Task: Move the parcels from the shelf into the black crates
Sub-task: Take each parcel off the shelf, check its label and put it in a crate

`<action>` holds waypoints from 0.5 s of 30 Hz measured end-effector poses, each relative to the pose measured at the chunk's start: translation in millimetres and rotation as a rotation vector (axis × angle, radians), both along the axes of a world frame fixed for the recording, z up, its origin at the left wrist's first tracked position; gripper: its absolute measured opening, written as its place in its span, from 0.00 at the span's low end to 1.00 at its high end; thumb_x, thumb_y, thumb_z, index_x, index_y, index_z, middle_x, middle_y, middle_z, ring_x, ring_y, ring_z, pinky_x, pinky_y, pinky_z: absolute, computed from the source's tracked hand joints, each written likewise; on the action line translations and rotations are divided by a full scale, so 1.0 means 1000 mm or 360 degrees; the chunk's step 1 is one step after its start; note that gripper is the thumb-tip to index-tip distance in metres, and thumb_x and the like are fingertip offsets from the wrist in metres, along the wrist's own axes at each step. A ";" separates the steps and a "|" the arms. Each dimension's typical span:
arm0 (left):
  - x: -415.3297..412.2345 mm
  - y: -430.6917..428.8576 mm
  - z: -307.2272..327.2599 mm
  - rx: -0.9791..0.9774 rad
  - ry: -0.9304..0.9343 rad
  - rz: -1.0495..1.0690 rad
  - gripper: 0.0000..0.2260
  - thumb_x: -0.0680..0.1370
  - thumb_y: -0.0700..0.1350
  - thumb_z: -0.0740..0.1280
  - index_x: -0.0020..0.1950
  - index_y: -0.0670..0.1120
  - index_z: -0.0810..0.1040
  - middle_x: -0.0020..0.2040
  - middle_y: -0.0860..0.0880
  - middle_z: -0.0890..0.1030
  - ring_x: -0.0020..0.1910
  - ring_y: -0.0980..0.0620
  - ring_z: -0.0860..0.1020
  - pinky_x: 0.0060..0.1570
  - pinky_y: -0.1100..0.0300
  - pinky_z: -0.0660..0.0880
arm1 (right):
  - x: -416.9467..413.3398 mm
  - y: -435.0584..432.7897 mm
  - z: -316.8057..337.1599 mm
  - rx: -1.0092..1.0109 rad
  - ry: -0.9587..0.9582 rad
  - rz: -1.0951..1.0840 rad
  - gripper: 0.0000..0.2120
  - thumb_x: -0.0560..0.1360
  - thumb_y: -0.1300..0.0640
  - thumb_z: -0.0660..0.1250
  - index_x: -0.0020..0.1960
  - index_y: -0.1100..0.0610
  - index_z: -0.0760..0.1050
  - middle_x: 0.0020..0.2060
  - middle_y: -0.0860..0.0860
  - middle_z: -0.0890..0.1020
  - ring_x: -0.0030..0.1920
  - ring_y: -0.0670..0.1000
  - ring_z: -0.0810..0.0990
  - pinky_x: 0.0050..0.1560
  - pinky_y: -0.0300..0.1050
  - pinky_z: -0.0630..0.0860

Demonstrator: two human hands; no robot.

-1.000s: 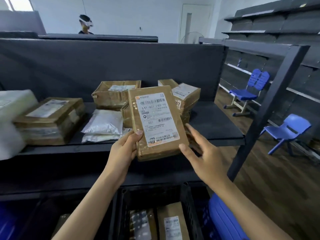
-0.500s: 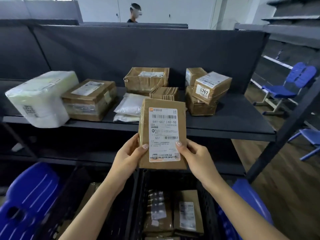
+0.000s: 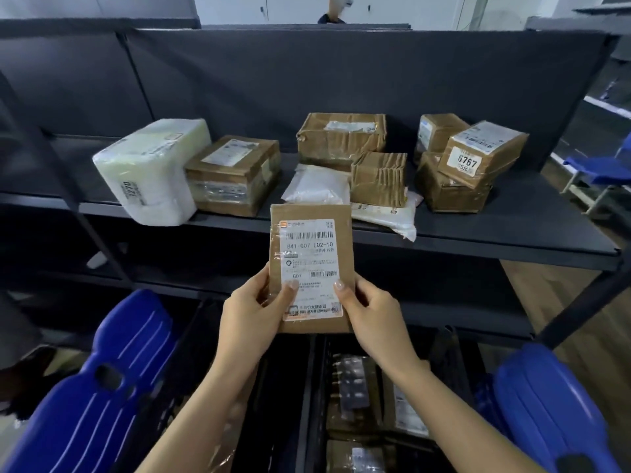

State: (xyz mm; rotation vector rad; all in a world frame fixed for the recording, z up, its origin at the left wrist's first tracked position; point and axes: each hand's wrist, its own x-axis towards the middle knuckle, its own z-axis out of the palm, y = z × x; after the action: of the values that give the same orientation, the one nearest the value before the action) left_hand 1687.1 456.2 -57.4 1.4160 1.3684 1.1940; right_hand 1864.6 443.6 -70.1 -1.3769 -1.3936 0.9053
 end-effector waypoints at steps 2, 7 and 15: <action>-0.019 0.004 -0.005 0.0035 0.0054 0.0040 0.09 0.75 0.50 0.70 0.52 0.63 0.80 0.45 0.61 0.85 0.45 0.60 0.83 0.49 0.54 0.80 | -0.020 0.003 -0.001 0.0003 -0.0049 -0.0009 0.20 0.78 0.45 0.62 0.69 0.45 0.70 0.41 0.35 0.81 0.45 0.31 0.80 0.40 0.24 0.73; -0.072 0.016 -0.011 0.0065 0.0097 0.0035 0.09 0.75 0.49 0.70 0.51 0.63 0.79 0.43 0.66 0.83 0.43 0.66 0.82 0.39 0.72 0.77 | -0.077 0.012 -0.004 0.0058 -0.0116 -0.0095 0.15 0.77 0.46 0.64 0.64 0.38 0.70 0.45 0.36 0.82 0.47 0.32 0.80 0.43 0.24 0.73; -0.151 0.047 -0.029 0.0004 0.0124 0.0002 0.13 0.75 0.49 0.70 0.59 0.57 0.78 0.44 0.62 0.84 0.44 0.66 0.82 0.39 0.71 0.78 | -0.157 0.034 -0.016 0.0071 -0.0224 -0.0289 0.16 0.73 0.48 0.69 0.61 0.42 0.75 0.48 0.32 0.78 0.51 0.27 0.74 0.44 0.20 0.68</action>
State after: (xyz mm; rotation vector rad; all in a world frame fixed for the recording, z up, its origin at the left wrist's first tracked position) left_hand 1535.8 503.3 -86.3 1.4773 1.4213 1.1524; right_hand 1707.9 477.3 -85.8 -1.5292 -1.3591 0.6662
